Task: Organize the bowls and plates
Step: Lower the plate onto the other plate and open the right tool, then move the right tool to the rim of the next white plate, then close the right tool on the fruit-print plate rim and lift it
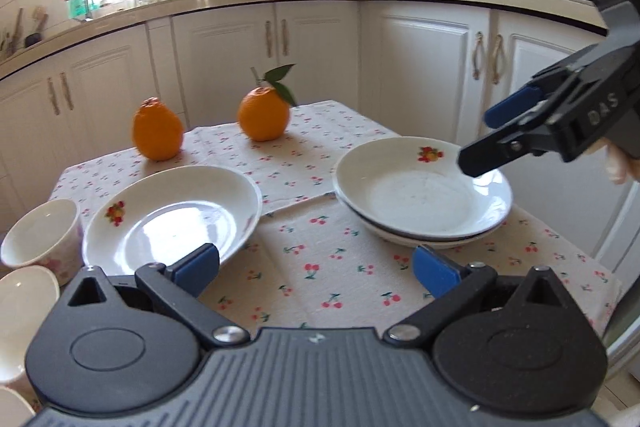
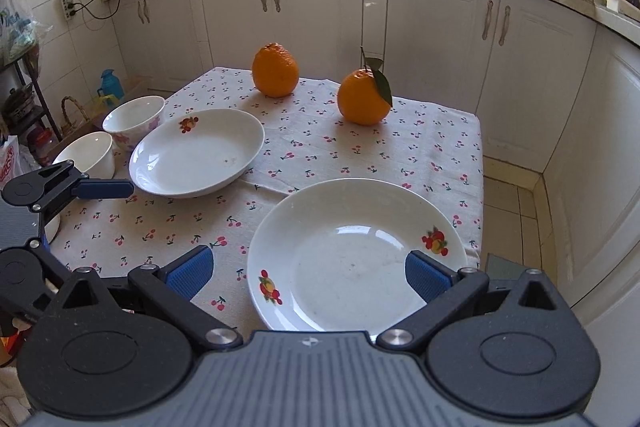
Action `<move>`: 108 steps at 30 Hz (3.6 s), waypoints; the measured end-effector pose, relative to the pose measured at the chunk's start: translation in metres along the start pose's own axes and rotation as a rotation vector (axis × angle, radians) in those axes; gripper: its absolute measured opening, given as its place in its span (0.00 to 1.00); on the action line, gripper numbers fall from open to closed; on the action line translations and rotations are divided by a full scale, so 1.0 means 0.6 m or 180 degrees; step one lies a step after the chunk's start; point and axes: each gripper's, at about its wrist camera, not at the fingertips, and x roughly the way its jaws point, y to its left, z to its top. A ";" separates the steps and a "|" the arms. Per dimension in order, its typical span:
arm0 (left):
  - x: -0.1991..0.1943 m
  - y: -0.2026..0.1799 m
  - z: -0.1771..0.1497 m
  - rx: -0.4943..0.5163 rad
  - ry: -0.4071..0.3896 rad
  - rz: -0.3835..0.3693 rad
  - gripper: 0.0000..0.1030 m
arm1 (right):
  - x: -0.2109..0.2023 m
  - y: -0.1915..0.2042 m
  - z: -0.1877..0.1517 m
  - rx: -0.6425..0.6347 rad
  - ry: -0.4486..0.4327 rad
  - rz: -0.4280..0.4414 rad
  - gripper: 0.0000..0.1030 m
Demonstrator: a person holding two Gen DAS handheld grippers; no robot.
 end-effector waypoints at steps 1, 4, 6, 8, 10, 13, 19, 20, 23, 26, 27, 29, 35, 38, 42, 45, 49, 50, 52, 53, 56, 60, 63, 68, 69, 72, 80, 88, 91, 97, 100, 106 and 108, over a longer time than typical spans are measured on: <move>0.003 0.006 -0.003 -0.0063 0.0039 0.0087 0.99 | 0.001 0.008 0.002 -0.0053 0.0000 0.0004 1.00; 0.014 0.034 -0.017 -0.0306 0.0191 0.0351 0.99 | 0.006 0.030 0.008 -0.0172 -0.0001 0.0026 1.00; 0.022 0.049 -0.026 -0.0409 0.0266 0.0517 0.99 | 0.012 0.041 0.012 -0.0221 0.0019 0.0078 1.00; 0.030 0.059 -0.032 -0.0476 0.0324 0.0683 0.99 | 0.017 0.052 0.017 -0.0296 0.0036 0.0112 1.00; 0.037 0.069 -0.038 -0.0530 0.0366 0.0755 0.99 | 0.024 0.061 0.022 -0.0384 0.0052 0.0113 1.00; 0.049 0.078 -0.043 -0.0574 0.0435 0.0850 0.99 | 0.035 0.074 0.029 -0.0532 0.0084 0.0167 1.00; 0.068 0.092 -0.046 -0.0689 0.0486 0.0907 0.99 | 0.069 0.084 0.051 -0.0668 0.0191 0.0303 1.00; 0.072 0.094 -0.046 -0.0708 0.0500 0.0905 0.99 | 0.076 0.085 0.055 -0.0677 0.0206 0.0321 1.00; 0.081 0.100 -0.047 -0.0765 0.0530 0.0901 1.00 | 0.096 0.083 0.067 -0.0691 0.0239 0.0381 1.00; 0.088 0.106 -0.044 -0.0848 0.0535 0.0878 1.00 | 0.116 0.079 0.078 -0.0699 0.0267 0.0460 1.00; 0.090 0.107 -0.043 -0.0850 0.0531 0.0892 1.00 | 0.123 0.078 0.082 -0.0702 0.0279 0.0492 1.00; 0.095 0.107 -0.041 -0.0857 0.0524 0.0906 1.00 | 0.137 0.075 0.091 -0.0712 0.0301 0.0551 1.00; 0.113 0.107 -0.031 -0.0914 0.0528 0.0995 1.00 | 0.183 0.068 0.120 -0.0788 0.0387 0.0751 1.00; 0.120 0.107 -0.029 -0.0950 0.0508 0.1051 1.00 | 0.207 0.067 0.136 -0.0858 0.0421 0.0857 1.00; 0.124 0.106 -0.029 -0.0991 0.0474 0.1118 1.00 | 0.237 0.068 0.157 -0.0949 0.0498 0.1020 1.00; 0.128 0.105 -0.026 -0.1024 0.0473 0.1169 1.00 | 0.260 0.074 0.173 -0.1058 0.0554 0.1107 1.00; 0.131 0.102 -0.024 -0.1013 0.0464 0.1209 1.00 | 0.291 0.080 0.193 -0.1140 0.0654 0.1229 1.00; 0.132 0.102 -0.023 -0.1002 0.0466 0.1212 1.00 | 0.299 0.081 0.198 -0.1166 0.0679 0.1252 1.00; 0.134 0.102 -0.021 -0.0983 0.0463 0.1207 1.00 | 0.315 0.082 0.208 -0.1205 0.0697 0.1284 1.00; 0.134 0.102 -0.021 -0.0975 0.0459 0.1203 1.00 | 0.324 0.082 0.214 -0.1217 0.0703 0.1322 1.00; 0.134 0.100 -0.020 -0.0957 0.0450 0.1200 0.99 | 0.350 0.081 0.229 -0.1225 0.0754 0.1443 1.00; 0.135 0.101 -0.019 -0.0945 0.0446 0.1184 0.99 | 0.385 0.083 0.250 -0.1309 0.0794 0.1537 1.00; 0.134 0.101 -0.018 -0.0934 0.0439 0.1185 0.99 | 0.412 0.083 0.266 -0.1298 0.0846 0.1599 1.00; 0.134 0.101 -0.018 -0.0925 0.0428 0.1182 0.97 | 0.451 0.088 0.287 -0.1240 0.0949 0.1782 1.00; 0.134 0.102 -0.018 -0.0929 0.0426 0.1177 0.97 | 0.458 0.089 0.290 -0.1232 0.0965 0.1828 1.00; 0.133 0.102 -0.018 -0.0924 0.0413 0.1180 0.97 | 0.475 0.092 0.297 -0.1193 0.1019 0.1955 1.00; 0.133 0.101 -0.017 -0.0903 0.0409 0.1176 0.97 | 0.493 0.097 0.305 -0.1096 0.1134 0.2311 1.00; 0.133 0.102 -0.016 -0.0901 0.0434 0.1160 0.98 | 0.494 0.094 0.304 -0.0989 0.1234 0.2517 1.00; 0.134 0.103 -0.016 -0.0896 0.0440 0.1150 0.98 | 0.492 0.087 0.305 -0.0933 0.1258 0.2566 1.00; 0.131 0.097 -0.014 -0.0776 0.0453 0.1147 0.98 | 0.485 0.080 0.298 -0.0898 0.1281 0.2557 1.00; 0.127 0.094 -0.014 -0.0690 0.0469 0.1138 0.98 | 0.477 0.075 0.296 -0.0858 0.1262 0.2575 1.00; 0.117 0.086 -0.013 -0.0630 0.0521 0.1037 0.97 | 0.460 0.071 0.285 -0.0819 0.1253 0.2558 1.00; 0.112 0.083 -0.011 -0.0605 0.0516 0.1019 0.97 | 0.452 0.070 0.281 -0.0816 0.1238 0.2536 1.00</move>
